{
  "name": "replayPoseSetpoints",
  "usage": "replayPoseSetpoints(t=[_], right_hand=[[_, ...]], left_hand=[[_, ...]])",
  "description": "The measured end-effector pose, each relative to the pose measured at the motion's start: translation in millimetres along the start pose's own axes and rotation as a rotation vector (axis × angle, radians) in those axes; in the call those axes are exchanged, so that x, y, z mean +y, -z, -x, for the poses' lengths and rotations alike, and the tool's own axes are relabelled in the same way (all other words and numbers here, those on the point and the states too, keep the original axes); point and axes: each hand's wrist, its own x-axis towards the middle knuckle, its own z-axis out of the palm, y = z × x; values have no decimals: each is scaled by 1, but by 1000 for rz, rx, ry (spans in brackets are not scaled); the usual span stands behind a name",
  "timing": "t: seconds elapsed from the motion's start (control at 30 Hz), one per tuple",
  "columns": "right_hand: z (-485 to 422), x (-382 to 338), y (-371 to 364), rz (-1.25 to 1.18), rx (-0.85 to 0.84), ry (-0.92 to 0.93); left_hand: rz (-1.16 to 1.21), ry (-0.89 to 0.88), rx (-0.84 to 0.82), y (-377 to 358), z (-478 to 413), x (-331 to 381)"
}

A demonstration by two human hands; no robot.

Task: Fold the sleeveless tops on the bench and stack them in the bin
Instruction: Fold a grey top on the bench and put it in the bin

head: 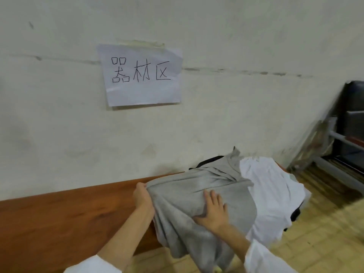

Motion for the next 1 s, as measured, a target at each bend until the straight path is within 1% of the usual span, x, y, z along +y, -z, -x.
replayPoseSetpoints(t=[0.07, 0.13, 0.23, 0.27, 0.33, 0.43, 0.5, 0.53, 0.57, 0.6, 0.63, 0.67, 0.7, 0.73, 0.77, 0.8, 0.83, 0.87, 1.0], right_hand=[[1, -34, -17, 85, -56, 58], [3, -68, -35, 144, -79, 134], [7, -114, -61, 117, -194, 237], [9, -127, -67, 96, -233, 267], [15, -153, -79, 44, -248, 332], [17, -172, -84, -44, -93, 334], [12, -173, -85, -32, 33, 268], [9, -168, -85, -17, 95, 222], [6, -162, -86, 0, 138, 172], [4, -156, -87, 10, 152, 124], [0, -151, -89, 8, 141, 87], [-3, -145, -92, 1, 122, 65], [-5, -142, -94, -1, 110, 60], [-7, -139, -97, 12, 110, 73], [-8, -137, -98, 40, 116, 100], [-11, -134, -100, 75, 119, 131], [-15, -131, -101, 101, 122, 163], [-20, -129, -100, 115, 128, 198], [-64, -131, -90, 156, 126, 342]], left_hand=[[-76, -114, 128, 35, -10, 16], [-90, -189, 231, 70, -26, 28], [-146, -297, 404, 122, -47, 45], [-182, -325, 428, 136, -51, 50], [-259, -319, 395, 164, -59, 57], [-456, -177, 231, 184, -59, 65], [-749, -127, 126, 187, -55, 66], [-962, -143, 99, 185, -50, 65], [-1177, -236, 125, 182, -44, 62], [-1359, -396, 175, 180, -41, 57], [-1490, -591, 206, 177, -37, 50], [-1566, -760, 165, 174, -37, 41], [-1652, -923, 82, 172, -41, 29], [-1752, -1036, -23, 170, -45, 18], [-1825, -1048, -148, 170, -48, 10], [-1857, -969, -258, 170, -50, 5], [-1859, -899, -316, 169, -55, 2], [-1866, -858, -325, 168, -61, 3], [-1856, -826, -165, 166, -90, 19]])
